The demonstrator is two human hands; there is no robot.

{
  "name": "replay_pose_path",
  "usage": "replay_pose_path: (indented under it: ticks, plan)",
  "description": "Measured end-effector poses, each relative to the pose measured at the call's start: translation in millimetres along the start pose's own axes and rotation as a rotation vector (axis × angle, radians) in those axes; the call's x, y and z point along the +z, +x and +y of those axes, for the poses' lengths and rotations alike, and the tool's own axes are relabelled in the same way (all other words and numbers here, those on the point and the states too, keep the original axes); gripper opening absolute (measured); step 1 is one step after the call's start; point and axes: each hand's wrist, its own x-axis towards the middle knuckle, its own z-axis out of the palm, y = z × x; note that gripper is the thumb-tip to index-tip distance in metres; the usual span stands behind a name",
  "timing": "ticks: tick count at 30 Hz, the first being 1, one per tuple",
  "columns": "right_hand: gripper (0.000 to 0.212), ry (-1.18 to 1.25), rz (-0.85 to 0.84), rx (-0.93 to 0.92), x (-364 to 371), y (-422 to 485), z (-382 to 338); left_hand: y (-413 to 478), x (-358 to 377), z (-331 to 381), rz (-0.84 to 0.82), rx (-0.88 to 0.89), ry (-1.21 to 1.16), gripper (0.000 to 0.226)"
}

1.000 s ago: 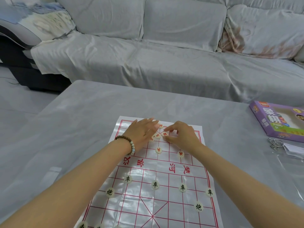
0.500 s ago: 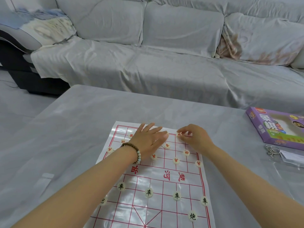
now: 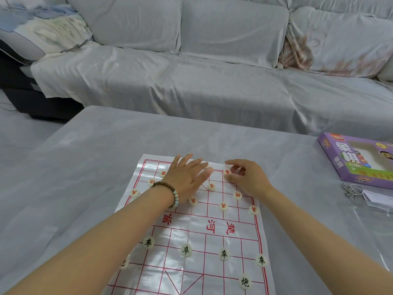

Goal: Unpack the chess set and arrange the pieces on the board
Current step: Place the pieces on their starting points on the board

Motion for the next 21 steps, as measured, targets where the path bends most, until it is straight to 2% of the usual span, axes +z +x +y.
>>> replay_pose_path:
  ticks: [6, 10, 12, 15, 21]
  plan:
    - [0.022, -0.054, 0.055, 0.004, 5.6, 2.5, -3.7, -4.8, 3.7, -5.0, 0.007, -0.003, -0.028, 0.082]
    - [0.021, -0.042, 0.033, -0.011, 7.3, 4.2, -8.7, -9.1, 7.7, -13.0, -0.003, -0.022, -0.035, 0.062]
    - [0.022, -0.043, 0.028, -0.011, 7.6, 5.4, -8.5, -10.8, 7.7, -16.9, 0.004, -0.027, -0.043, 0.059]
    - [0.022, -0.041, 0.011, -0.006, 7.3, 6.9, -8.3, -14.8, 6.6, -23.4, 0.009, -0.029, -0.032, 0.073]
    - [0.029, -0.078, -0.042, 0.001, 3.2, 7.4, -11.7, -29.3, -2.3, -43.9, 0.060, -0.071, -0.086, 0.129]
